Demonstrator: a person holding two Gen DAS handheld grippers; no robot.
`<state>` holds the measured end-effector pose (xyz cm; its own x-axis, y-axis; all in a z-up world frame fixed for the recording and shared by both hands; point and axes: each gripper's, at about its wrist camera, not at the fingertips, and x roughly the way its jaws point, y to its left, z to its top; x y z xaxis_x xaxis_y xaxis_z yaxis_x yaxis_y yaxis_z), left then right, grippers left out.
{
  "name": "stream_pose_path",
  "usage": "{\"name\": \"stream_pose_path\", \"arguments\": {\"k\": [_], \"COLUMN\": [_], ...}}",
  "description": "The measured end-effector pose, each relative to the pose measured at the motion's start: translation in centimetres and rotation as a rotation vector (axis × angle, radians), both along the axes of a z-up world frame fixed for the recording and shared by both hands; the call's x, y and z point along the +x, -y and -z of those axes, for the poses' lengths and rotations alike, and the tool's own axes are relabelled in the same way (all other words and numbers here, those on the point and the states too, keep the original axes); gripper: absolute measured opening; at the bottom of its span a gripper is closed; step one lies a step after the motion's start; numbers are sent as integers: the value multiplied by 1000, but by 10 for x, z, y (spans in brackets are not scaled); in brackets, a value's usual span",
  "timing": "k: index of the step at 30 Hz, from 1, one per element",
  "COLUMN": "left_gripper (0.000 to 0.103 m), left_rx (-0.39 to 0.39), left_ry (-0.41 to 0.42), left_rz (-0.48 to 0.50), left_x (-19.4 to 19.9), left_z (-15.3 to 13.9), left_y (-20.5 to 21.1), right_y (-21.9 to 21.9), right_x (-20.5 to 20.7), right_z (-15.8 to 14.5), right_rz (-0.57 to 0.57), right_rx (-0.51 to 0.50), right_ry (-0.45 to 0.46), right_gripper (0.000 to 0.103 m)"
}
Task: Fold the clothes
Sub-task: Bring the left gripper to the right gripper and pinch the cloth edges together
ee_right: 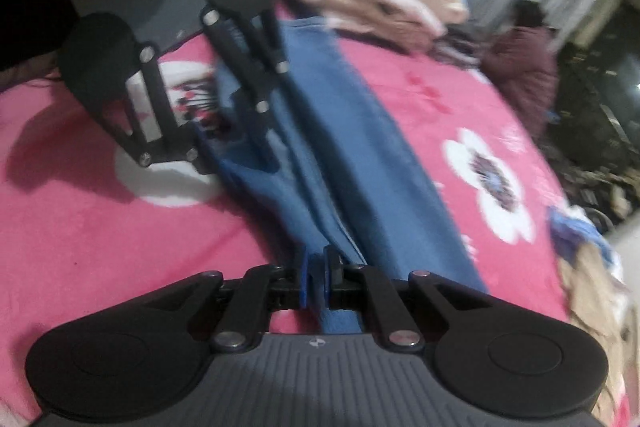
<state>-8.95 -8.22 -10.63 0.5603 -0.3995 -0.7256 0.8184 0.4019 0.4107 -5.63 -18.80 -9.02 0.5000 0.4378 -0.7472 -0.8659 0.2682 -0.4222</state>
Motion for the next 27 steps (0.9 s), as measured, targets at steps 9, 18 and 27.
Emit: {"name": "stream_pose_path", "arguments": {"k": [9,18,27], "left_gripper": [27,29,30], "left_rx": [-18,-59,-178], "left_ry": [-39,-131,-229], "left_rz": [16,28,-55], "left_x": [11,31,48], "left_z": [1,-1,-11], "left_y": [-5,-11,-14], "right_y": [-14,-15,-20], "right_x": [41,76,21], "right_z": [2,-9,-7], "right_rz": [-72,-37,-167], "right_rx": [-43,-18,-103], "right_ry": [-208,-431,19], "right_gripper": [19,18,7]}}
